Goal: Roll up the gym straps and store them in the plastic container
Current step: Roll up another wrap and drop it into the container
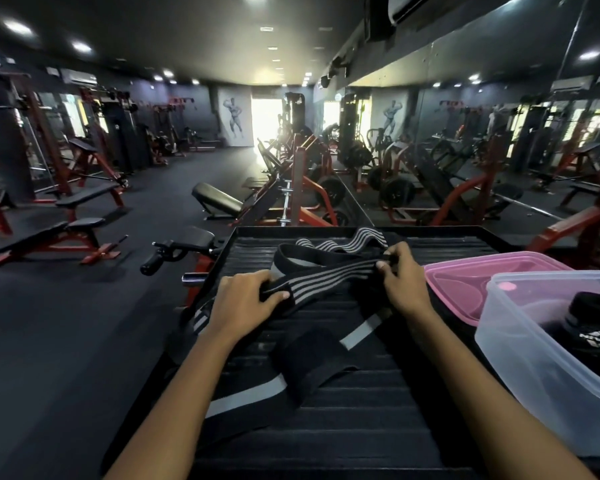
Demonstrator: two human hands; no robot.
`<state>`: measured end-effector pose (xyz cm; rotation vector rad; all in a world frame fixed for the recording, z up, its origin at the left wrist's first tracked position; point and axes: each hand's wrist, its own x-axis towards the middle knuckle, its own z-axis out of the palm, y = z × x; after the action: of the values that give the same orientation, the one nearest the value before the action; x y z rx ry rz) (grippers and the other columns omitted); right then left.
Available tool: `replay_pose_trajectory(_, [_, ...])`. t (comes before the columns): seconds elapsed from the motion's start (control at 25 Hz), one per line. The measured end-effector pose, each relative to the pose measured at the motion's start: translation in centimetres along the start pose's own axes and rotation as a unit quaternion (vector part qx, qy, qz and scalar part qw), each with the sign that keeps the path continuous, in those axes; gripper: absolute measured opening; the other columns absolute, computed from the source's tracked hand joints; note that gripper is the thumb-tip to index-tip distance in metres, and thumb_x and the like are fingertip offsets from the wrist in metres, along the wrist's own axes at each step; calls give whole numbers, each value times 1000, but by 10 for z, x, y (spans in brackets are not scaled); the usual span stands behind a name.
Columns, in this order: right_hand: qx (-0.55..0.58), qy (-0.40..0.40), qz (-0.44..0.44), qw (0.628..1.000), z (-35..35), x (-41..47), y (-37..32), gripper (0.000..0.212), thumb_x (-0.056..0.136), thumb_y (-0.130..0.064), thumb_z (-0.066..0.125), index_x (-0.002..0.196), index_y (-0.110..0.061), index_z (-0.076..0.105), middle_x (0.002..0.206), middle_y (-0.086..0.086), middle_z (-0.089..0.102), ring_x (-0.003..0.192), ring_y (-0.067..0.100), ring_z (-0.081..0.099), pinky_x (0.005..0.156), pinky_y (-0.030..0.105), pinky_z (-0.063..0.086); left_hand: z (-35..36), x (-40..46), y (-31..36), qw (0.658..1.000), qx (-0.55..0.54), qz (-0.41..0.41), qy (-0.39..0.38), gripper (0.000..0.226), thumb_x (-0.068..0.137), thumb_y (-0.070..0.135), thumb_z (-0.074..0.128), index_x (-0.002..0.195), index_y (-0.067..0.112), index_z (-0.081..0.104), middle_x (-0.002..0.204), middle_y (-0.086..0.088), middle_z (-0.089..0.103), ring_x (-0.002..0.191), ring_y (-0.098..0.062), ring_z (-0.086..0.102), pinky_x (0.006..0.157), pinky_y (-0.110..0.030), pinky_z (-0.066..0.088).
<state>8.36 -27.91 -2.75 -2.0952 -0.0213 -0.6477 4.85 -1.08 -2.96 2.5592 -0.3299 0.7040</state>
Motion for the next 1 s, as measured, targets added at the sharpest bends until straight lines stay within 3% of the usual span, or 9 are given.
replay_pose_trajectory(0.2, [149, 105, 41, 982, -17, 3, -5, 17, 95, -9, 51, 112, -14, 51, 93, -3, 58, 89, 16, 55, 79, 29, 40, -10, -3, -17, 989, 119, -42, -75, 22, 87, 31, 65, 107, 23, 63, 107, 4, 66, 108, -20, 57, 88, -37, 43])
replay_pose_trajectory(0.32, [217, 156, 85, 960, -20, 7, -5, 22, 94, -11, 56, 116, -14, 54, 105, 0, 57, 93, 12, 53, 77, 20, 41, -19, -6, -24, 992, 34, -118, -40, 14, 87, 30, 66, 98, 21, 65, 91, 7, 66, 92, -19, 63, 75, -33, 47])
replay_pose_trajectory(0.4, [284, 205, 115, 930, -23, 12, -2, 20, 91, -9, 62, 108, -17, 55, 102, 3, 57, 89, 11, 54, 69, 10, 43, -22, -4, -26, 988, -63, -140, -30, 15, 85, 32, 70, 87, 18, 67, 77, 6, 68, 77, -14, 65, 70, -31, 48])
replay_pose_trajectory(0.48, [374, 236, 147, 885, -28, 15, 1, 22, 87, -3, 66, 98, -18, 54, 95, 3, 59, 83, 9, 57, 67, 8, 47, -25, -1, -22, 972, -179, -154, -17, 15, 85, 27, 71, 79, 13, 69, 74, 3, 69, 74, -9, 65, 69, -25, 46])
replay_pose_trajectory(0.64, [476, 227, 181, 830, -33, 15, -2, 28, 84, 6, 66, 85, -19, 52, 84, 1, 60, 78, 10, 60, 82, 22, 53, -27, 0, -21, 945, -292, -145, -13, 15, 86, 24, 70, 74, 15, 70, 83, -3, 73, 83, -15, 68, 81, -27, 48])
replay_pose_trajectory(0.72, [503, 215, 171, 819, -36, 16, -7, 27, 82, 7, 67, 86, -16, 53, 82, 2, 61, 76, 10, 62, 79, 23, 55, -27, 1, -19, 940, -309, -147, 3, 13, 88, 22, 67, 78, 16, 71, 85, -3, 73, 85, -13, 67, 84, -27, 48])
replay_pose_trajectory(0.88, [513, 183, 167, 822, -39, 14, -10, 26, 81, 7, 68, 88, -15, 56, 80, 3, 63, 71, 9, 64, 64, 17, 54, -32, 9, -7, 900, -405, -156, 39, 24, 98, 5, 47, 112, 20, 61, 90, 1, 66, 76, 3, 65, 78, -18, 50])
replay_pose_trajectory(1.0, [501, 111, 154, 844, -37, 12, -10, 23, 81, 4, 69, 98, -9, 61, 82, 5, 66, 74, 15, 66, 73, 27, 58, -36, 25, 8, 869, -470, -152, 2, 40, 98, -6, 39, 124, 21, 51, 92, -6, 66, 79, -5, 67, 72, -17, 54])
